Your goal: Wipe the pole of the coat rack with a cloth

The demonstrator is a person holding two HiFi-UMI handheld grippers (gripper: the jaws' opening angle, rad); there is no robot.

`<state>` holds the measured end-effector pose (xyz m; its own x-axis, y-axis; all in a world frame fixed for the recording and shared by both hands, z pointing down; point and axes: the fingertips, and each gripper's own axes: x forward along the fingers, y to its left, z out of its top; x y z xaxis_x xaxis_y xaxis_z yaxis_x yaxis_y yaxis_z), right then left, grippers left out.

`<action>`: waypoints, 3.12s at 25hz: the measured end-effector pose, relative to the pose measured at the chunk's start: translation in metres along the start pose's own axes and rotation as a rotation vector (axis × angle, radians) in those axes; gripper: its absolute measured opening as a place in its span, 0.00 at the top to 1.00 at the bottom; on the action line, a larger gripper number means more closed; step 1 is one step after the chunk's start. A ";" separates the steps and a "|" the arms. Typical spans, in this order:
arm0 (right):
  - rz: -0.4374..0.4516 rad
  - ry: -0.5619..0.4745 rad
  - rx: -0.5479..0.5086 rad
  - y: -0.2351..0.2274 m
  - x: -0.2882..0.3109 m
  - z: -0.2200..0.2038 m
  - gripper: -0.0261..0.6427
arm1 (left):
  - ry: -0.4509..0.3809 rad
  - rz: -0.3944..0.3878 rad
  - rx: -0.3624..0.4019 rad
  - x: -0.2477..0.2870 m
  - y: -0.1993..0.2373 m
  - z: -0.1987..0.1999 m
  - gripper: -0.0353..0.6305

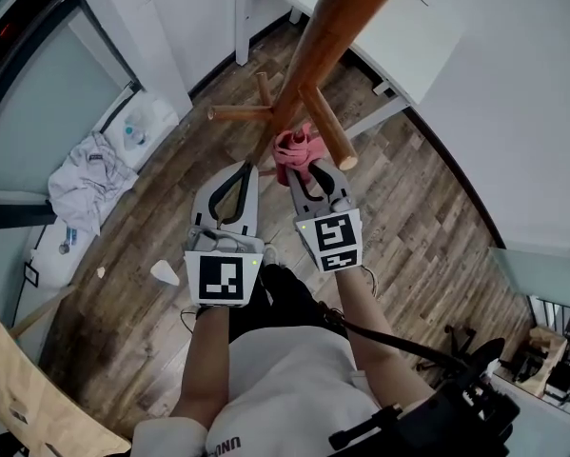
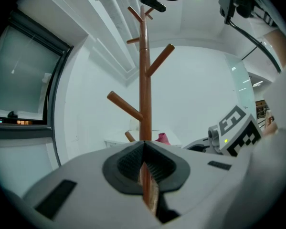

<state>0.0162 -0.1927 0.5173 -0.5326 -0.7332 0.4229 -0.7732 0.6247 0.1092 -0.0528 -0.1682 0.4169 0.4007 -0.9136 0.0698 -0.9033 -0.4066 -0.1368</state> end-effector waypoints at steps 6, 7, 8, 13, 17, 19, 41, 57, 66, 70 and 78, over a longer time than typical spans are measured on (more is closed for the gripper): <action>0.021 0.046 0.012 0.011 -0.001 -0.020 0.84 | 0.029 -0.001 -0.051 -0.003 -0.005 -0.010 0.93; 0.024 0.053 0.012 0.011 -0.001 -0.023 0.84 | 0.026 -0.007 -0.026 -0.002 -0.005 -0.009 0.93; 0.026 0.058 0.013 0.012 0.000 -0.026 0.84 | 0.022 -0.016 0.005 -0.001 -0.005 -0.008 0.93; 0.012 0.085 0.031 0.007 0.006 -0.037 0.84 | 0.038 -0.024 -0.017 -0.003 -0.008 -0.013 0.93; -0.007 0.102 0.041 -0.002 0.014 -0.041 0.84 | 0.042 -0.041 0.016 -0.004 -0.011 -0.013 0.93; -0.011 0.109 0.045 -0.005 0.020 -0.042 0.84 | 0.051 -0.030 -0.007 -0.004 -0.010 -0.015 0.93; -0.115 0.148 0.102 -0.051 0.025 -0.057 0.84 | 0.070 -0.010 -0.024 -0.002 -0.003 -0.023 0.93; -0.189 0.141 0.104 -0.076 0.009 -0.054 0.84 | 0.114 -0.026 -0.058 -0.002 -0.006 -0.029 0.93; -0.232 0.114 0.094 -0.083 -0.004 -0.044 0.84 | 0.075 -0.017 -0.068 -0.002 -0.004 -0.021 0.93; -0.247 0.084 0.099 -0.084 -0.012 -0.033 0.84 | 0.055 -0.016 -0.071 -0.001 -0.005 -0.014 0.93; -0.285 -0.013 0.087 -0.092 -0.032 0.003 0.84 | 0.004 -0.011 -0.070 0.000 -0.003 0.003 0.93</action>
<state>0.1037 -0.2274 0.4911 -0.2932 -0.8796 0.3747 -0.9187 0.3677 0.1442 -0.0497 -0.1667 0.4139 0.4102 -0.9089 0.0753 -0.9074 -0.4150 -0.0664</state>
